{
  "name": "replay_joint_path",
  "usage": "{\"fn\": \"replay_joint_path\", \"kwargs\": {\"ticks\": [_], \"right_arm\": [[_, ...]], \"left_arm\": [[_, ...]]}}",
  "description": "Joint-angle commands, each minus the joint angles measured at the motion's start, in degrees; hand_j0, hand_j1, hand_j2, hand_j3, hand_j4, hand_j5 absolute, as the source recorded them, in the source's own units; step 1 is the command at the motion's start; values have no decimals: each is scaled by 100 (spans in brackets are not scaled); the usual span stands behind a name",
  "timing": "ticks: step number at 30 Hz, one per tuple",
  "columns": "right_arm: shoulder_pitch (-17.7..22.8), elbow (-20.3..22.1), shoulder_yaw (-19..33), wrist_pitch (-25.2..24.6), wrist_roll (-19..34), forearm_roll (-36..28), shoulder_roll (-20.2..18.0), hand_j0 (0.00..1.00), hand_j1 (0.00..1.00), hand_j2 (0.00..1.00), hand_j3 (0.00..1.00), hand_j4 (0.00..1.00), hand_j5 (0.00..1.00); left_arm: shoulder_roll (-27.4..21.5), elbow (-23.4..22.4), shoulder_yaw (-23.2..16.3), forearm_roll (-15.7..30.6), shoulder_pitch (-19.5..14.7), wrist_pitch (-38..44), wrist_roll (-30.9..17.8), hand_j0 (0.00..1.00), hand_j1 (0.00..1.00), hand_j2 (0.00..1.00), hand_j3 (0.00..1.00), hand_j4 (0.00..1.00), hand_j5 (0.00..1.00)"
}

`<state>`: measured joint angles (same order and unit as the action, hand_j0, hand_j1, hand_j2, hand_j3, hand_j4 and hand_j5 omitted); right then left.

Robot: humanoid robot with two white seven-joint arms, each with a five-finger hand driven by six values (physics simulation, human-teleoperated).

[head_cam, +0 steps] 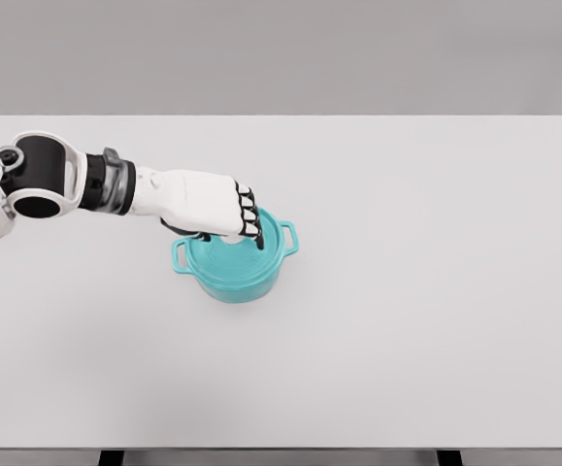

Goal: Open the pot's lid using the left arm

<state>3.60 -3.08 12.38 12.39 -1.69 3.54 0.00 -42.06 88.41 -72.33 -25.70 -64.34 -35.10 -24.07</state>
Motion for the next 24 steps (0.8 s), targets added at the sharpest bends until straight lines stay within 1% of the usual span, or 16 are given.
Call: {"fn": "replay_joint_path", "kwargs": {"ticks": [1, 3, 5, 9, 13, 16, 17, 24], "right_arm": [[9, 0, 1, 0, 2, -2, 0, 100, 100, 100, 100, 100, 100], [9, 0, 1, 0, 2, -2, 0, 100, 100, 100, 100, 100, 100], [9, 9, 1, 0, 2, -2, 0, 100, 100, 100, 100, 100, 100], [9, 0, 1, 0, 2, -2, 0, 100, 100, 100, 100, 100, 100], [9, 0, 1, 0, 2, -2, 0, 100, 100, 100, 100, 100, 100], [0, 0, 1, 0, 2, -2, 0, 100, 100, 100, 100, 100, 100], [9, 0, 1, 0, 2, -2, 0, 100, 100, 100, 100, 100, 100], [9, 0, 1, 0, 2, -2, 0, 100, 100, 100, 100, 100, 100]], "left_arm": [[-4, 1, -1, 21, 0, 10, -10, 72, 72, 72, 72, 72, 72], [-4, 1, -1, 21, -9, 10, -10, 69, 69, 69, 69, 69, 69], [5, 1, -1, 21, -9, 10, -19, 69, 69, 69, 69, 69, 69], [-4, 1, -1, 21, 0, 10, -19, 65, 65, 65, 65, 65, 65], [-4, 1, -1, 12, -9, 10, -28, 58, 58, 58, 58, 58, 58], [-4, 1, -1, 12, -9, 10, -28, 57, 57, 57, 57, 57, 57], [-4, 1, -1, 12, -9, 10, -37, 53, 53, 53, 53, 53, 53], [-4, 1, -1, 12, -44, 10, -28, 53, 53, 53, 53, 53, 53]]}}
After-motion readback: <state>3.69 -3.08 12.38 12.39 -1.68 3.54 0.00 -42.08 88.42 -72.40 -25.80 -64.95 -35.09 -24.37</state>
